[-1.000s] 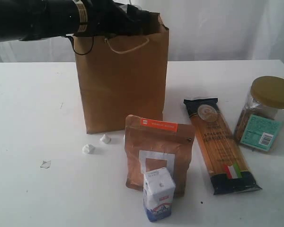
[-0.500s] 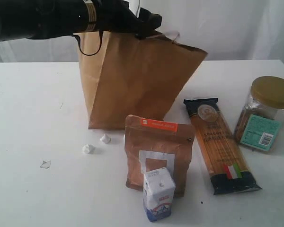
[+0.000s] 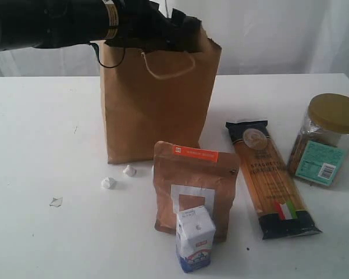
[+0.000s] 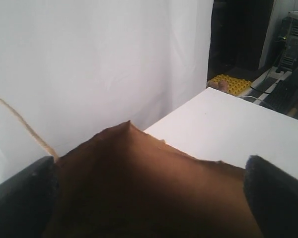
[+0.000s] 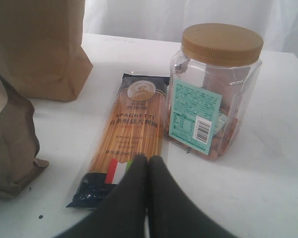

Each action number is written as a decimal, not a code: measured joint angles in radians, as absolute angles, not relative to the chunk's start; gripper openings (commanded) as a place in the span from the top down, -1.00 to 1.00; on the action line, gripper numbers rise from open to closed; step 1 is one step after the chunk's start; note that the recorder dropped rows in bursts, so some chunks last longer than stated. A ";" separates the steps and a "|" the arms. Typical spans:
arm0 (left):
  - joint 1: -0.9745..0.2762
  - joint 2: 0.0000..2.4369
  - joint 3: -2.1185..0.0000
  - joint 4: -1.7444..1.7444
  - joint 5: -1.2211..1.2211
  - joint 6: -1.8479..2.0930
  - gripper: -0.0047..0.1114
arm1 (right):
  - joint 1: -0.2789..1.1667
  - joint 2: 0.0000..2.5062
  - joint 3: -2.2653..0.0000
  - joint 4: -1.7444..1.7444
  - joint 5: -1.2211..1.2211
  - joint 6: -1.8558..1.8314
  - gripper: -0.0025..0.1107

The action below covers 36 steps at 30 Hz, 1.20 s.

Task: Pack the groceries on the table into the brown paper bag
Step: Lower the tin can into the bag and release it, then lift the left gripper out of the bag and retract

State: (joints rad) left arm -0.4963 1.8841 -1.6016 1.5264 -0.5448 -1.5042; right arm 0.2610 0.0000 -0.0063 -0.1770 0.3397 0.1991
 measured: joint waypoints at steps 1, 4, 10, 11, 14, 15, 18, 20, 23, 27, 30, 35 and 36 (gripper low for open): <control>-0.496 1.880 -1.602 1.563 -0.545 -1.529 -0.81 | 0.261 0.000 -0.006 -0.177 0.340 0.199 0.96; -0.496 1.856 -1.602 1.646 -0.545 -1.590 -0.81 | 0.261 0.000 -0.006 -0.177 0.340 0.199 0.96; -0.496 1.783 -1.602 1.724 -0.547 -1.717 -0.81 | 0.261 0.000 -0.006 -0.177 0.340 0.199 0.96; -0.490 1.758 -1.602 1.726 -0.563 -1.748 -0.81 | 0.261 0.000 -0.006 -0.177 0.340 0.199 0.96; -0.451 1.722 -1.602 1.728 -0.605 -1.777 -0.81 | 0.261 0.000 -0.006 -0.177 0.340 0.199 0.96; -0.422 1.709 -1.602 1.728 -0.638 -1.797 -0.81 | 0.261 0.000 -0.006 -0.177 0.340 0.199 0.96; -0.329 1.681 -1.594 1.728 -0.726 -1.854 -0.81 | 0.261 0.000 -0.006 -0.177 0.340 0.199 0.96; -0.275 1.653 -1.575 1.728 -0.758 -1.876 -0.81 | 0.261 0.000 -0.006 -0.177 0.340 0.199 0.96; -0.211 1.597 -1.540 1.732 -0.769 -1.884 -0.81 | 0.261 0.000 -0.006 -0.177 0.340 0.199 0.96; -0.198 1.528 -1.513 1.732 -0.778 -1.884 -0.81 | 0.261 0.000 -0.006 -0.177 0.340 0.199 0.96; -0.198 1.481 -1.494 1.732 -0.791 -1.883 -0.81 | 0.261 0.000 -0.006 -0.177 0.340 0.199 0.96; -0.170 1.429 -1.441 1.732 -0.791 -1.876 -0.81 | 0.261 0.000 -0.006 -0.177 0.340 0.199 0.96; -0.158 1.419 -1.429 1.734 -0.791 -1.876 -0.81 | 0.261 0.000 -0.006 -0.177 0.340 0.199 0.96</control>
